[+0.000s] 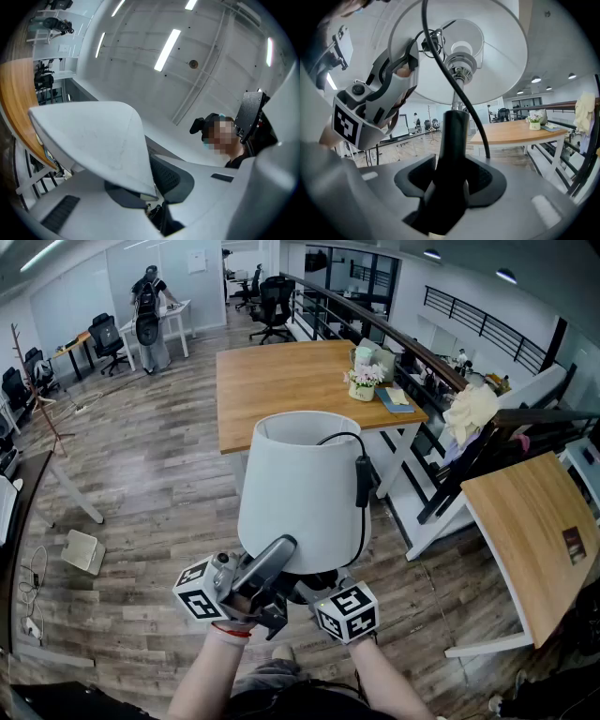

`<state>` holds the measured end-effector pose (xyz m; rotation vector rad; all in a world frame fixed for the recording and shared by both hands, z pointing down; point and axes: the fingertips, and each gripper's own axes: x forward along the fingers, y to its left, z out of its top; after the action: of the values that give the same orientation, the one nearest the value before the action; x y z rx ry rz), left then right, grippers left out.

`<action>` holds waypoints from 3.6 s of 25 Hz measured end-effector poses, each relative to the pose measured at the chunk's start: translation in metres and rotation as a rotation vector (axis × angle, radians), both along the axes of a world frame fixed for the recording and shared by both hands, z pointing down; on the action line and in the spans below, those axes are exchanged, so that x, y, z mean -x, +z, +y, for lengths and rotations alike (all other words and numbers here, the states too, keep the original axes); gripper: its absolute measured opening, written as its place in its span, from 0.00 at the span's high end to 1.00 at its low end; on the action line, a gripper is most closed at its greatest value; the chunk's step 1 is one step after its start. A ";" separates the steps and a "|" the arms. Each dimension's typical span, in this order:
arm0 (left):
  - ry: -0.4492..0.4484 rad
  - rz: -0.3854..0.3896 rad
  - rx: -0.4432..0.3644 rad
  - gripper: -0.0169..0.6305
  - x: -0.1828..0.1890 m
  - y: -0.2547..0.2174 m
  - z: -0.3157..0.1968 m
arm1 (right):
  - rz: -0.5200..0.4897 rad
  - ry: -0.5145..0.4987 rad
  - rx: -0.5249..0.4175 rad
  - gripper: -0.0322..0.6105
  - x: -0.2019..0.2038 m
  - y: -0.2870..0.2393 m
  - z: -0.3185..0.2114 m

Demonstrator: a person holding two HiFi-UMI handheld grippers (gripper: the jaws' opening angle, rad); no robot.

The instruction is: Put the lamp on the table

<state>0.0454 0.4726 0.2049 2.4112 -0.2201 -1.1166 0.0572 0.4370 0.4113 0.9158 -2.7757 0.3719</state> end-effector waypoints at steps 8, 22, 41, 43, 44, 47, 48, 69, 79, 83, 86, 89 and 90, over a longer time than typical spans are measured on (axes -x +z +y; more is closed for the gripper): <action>0.003 0.010 -0.009 0.94 0.038 0.010 -0.038 | 0.012 -0.005 -0.010 0.64 0.036 0.009 -0.041; -0.039 0.024 0.021 0.94 0.059 0.028 -0.137 | 0.011 -0.068 0.014 0.64 0.057 0.028 -0.135; -0.098 0.029 0.053 0.94 0.061 0.035 -0.365 | 0.010 -0.143 0.034 0.64 0.059 0.034 -0.358; -0.104 0.030 0.054 0.94 0.063 0.034 -0.383 | 0.009 -0.153 0.032 0.64 0.061 0.034 -0.377; -0.109 0.030 0.054 0.94 0.063 0.034 -0.391 | 0.009 -0.158 0.033 0.64 0.062 0.034 -0.385; -0.127 0.025 0.058 0.94 0.063 0.038 -0.412 | 0.003 -0.176 0.038 0.64 0.063 0.037 -0.404; -0.132 0.024 0.062 0.94 0.063 0.039 -0.417 | 0.002 -0.182 0.041 0.64 0.064 0.039 -0.409; -0.043 0.027 0.097 0.95 0.095 0.050 -0.595 | -0.008 -0.116 0.101 0.64 0.094 0.051 -0.577; 0.049 0.040 0.129 0.97 0.124 0.068 -0.684 | 0.003 -0.034 0.108 0.64 0.121 0.069 -0.663; 0.073 0.042 0.122 0.97 0.133 0.074 -0.709 | 0.003 -0.016 0.096 0.64 0.129 0.075 -0.690; 0.093 0.043 0.125 0.97 0.139 0.079 -0.724 | 0.007 -0.003 0.085 0.64 0.135 0.079 -0.707; 0.104 0.043 0.125 0.97 0.144 0.083 -0.737 | 0.014 0.007 0.074 0.64 0.140 0.084 -0.723; 0.107 0.044 0.127 0.97 0.146 0.085 -0.742 | 0.017 0.011 0.071 0.64 0.141 0.085 -0.728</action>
<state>-0.1003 -0.2691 0.2899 2.2569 -0.1409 -1.0738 -0.0841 -0.2906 0.4962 0.9131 -2.7245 0.4588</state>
